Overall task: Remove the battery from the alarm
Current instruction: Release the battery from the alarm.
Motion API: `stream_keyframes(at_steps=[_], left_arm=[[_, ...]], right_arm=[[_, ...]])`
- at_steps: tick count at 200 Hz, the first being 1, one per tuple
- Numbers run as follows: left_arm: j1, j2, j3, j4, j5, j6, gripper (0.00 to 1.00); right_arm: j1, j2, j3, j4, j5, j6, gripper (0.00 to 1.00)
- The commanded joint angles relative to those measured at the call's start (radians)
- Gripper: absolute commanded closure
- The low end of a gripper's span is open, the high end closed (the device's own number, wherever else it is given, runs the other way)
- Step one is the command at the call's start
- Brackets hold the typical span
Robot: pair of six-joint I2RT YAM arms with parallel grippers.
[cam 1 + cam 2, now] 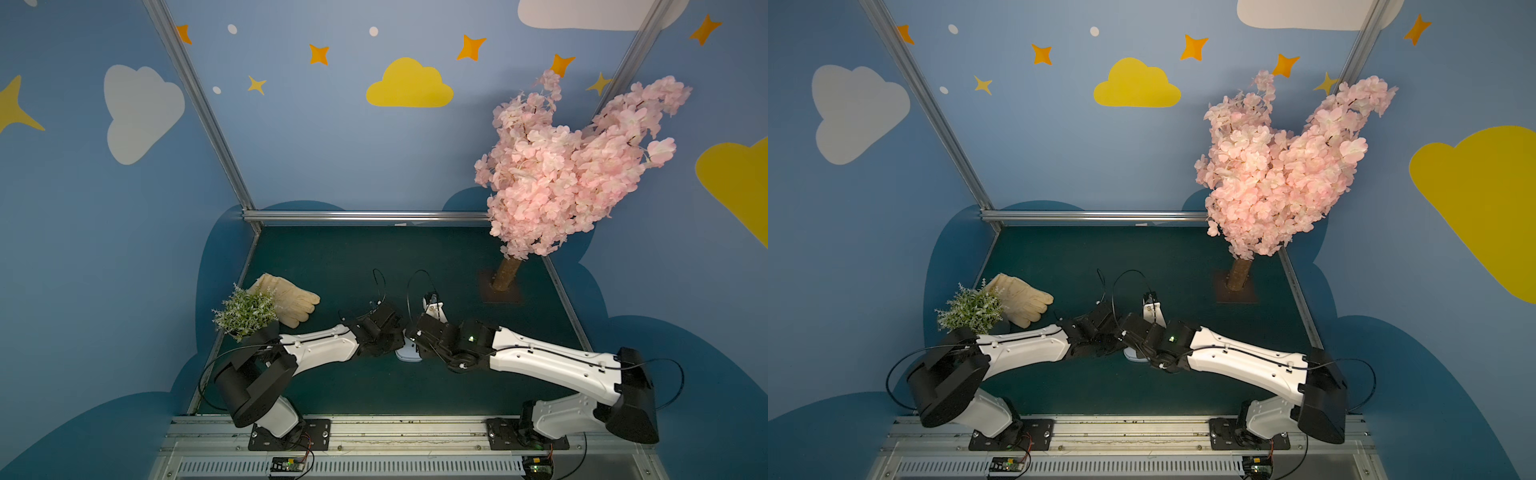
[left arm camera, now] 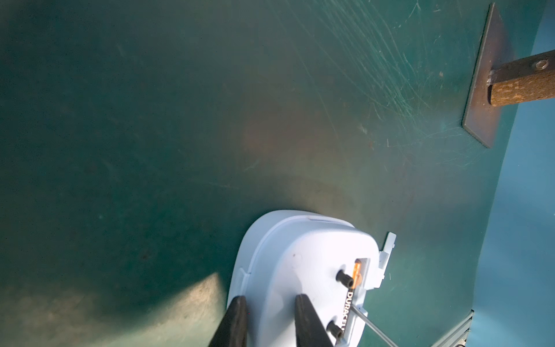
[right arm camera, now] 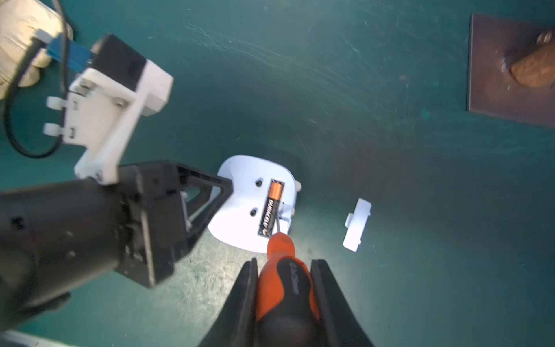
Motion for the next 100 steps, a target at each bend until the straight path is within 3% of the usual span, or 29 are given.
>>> stream_keyframes(at_steps=[1, 31, 100], left_arm=[[-0.010, 0.051, -0.014, 0.000, 0.012, 0.006, 0.72], [-0.010, 0.057, -0.015, 0.000, 0.015, 0.005, 0.73], [-0.010, 0.061, -0.001, -0.018, 0.012, 0.008, 0.73]], right_arm=[[-0.055, -0.076, -0.186, 0.077, -0.195, 0.044, 1.00], [-0.126, -0.240, -0.359, 0.258, -0.256, 0.039, 1.00], [-0.301, -0.508, -0.521, 0.341, -0.408, 0.045, 1.00]])
